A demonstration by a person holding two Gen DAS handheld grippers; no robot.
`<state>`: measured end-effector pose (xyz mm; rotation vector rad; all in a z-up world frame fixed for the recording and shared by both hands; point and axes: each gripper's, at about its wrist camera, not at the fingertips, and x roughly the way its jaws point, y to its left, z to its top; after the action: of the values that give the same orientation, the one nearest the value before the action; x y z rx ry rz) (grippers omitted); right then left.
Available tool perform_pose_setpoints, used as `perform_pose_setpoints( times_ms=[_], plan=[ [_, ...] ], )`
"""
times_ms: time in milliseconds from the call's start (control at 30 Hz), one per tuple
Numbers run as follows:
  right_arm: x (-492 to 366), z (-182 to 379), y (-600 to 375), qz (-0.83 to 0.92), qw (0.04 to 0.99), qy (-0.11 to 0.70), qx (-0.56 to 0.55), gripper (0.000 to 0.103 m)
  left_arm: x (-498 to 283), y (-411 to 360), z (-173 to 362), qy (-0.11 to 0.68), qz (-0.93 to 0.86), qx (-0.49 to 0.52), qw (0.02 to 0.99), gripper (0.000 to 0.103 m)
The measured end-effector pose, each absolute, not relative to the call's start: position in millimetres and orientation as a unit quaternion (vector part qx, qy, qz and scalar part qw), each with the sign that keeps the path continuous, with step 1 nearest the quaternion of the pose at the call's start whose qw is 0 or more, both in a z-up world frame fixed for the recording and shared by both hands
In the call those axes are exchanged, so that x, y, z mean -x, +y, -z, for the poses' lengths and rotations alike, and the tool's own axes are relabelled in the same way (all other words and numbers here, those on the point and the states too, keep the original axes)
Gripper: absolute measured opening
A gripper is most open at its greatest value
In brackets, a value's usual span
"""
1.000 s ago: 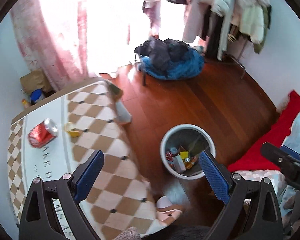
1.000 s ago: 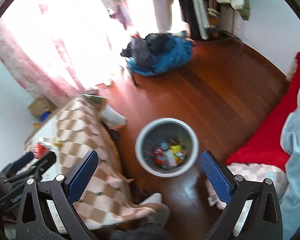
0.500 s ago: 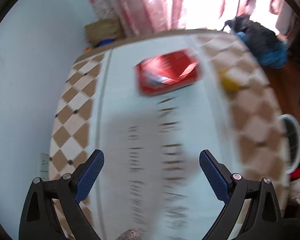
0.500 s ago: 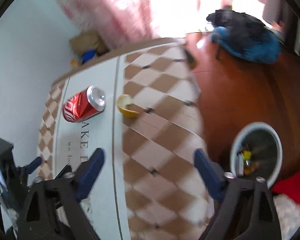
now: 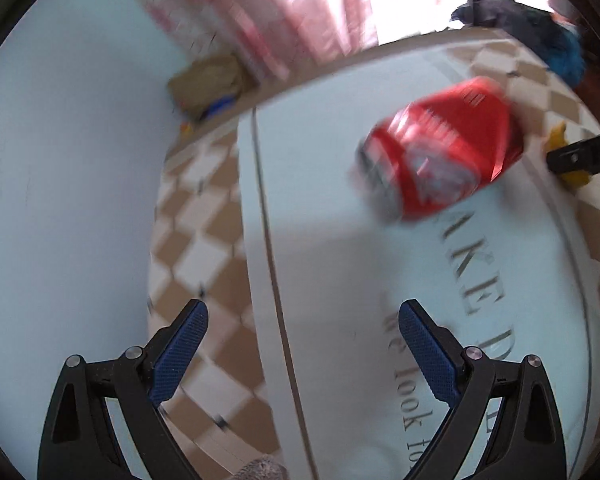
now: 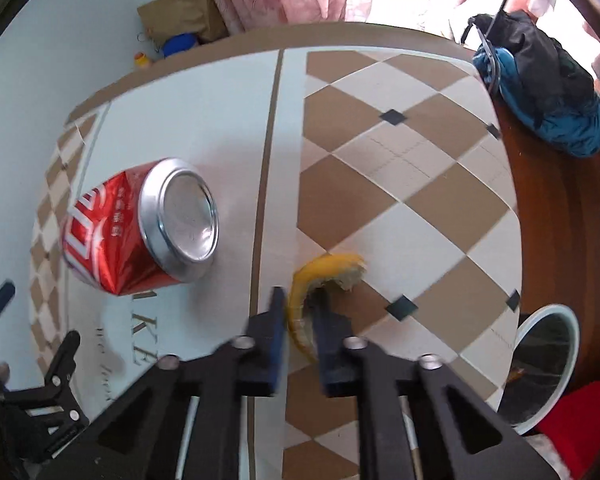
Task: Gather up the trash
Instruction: 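Grasp the red cola can with the left tool while the right tool grasps the orange peel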
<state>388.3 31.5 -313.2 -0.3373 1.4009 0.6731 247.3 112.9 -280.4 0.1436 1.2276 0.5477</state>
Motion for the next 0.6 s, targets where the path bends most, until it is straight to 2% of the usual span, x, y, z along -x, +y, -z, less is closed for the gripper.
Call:
perform_pose_setpoints(
  times_ms=[167, 300, 567, 600],
  plan=[
    [-395, 301, -2, -0.291, 0.702, 0.640, 0.115, 0.010, -294, 87, 256, 0.557, -0.137, -0.166, 0.802, 0.098],
    [-404, 299, -13, -0.278, 0.704, 0.645, 0.109, 0.010, -334, 76, 274, 0.599, -0.042, -0.217, 0.770, 0.098],
    [-413, 305, -10, -0.272, 0.694, 0.660, 0.090, 0.010, -368, 80, 326, 0.659, 0.011, -0.231, 0.716, 0.096],
    [-413, 306, -10, -0.272, 0.693, 0.661, 0.088, 0.010, -369, 82, 323, 0.654, 0.014, -0.220, 0.724, 0.091]
  ],
)
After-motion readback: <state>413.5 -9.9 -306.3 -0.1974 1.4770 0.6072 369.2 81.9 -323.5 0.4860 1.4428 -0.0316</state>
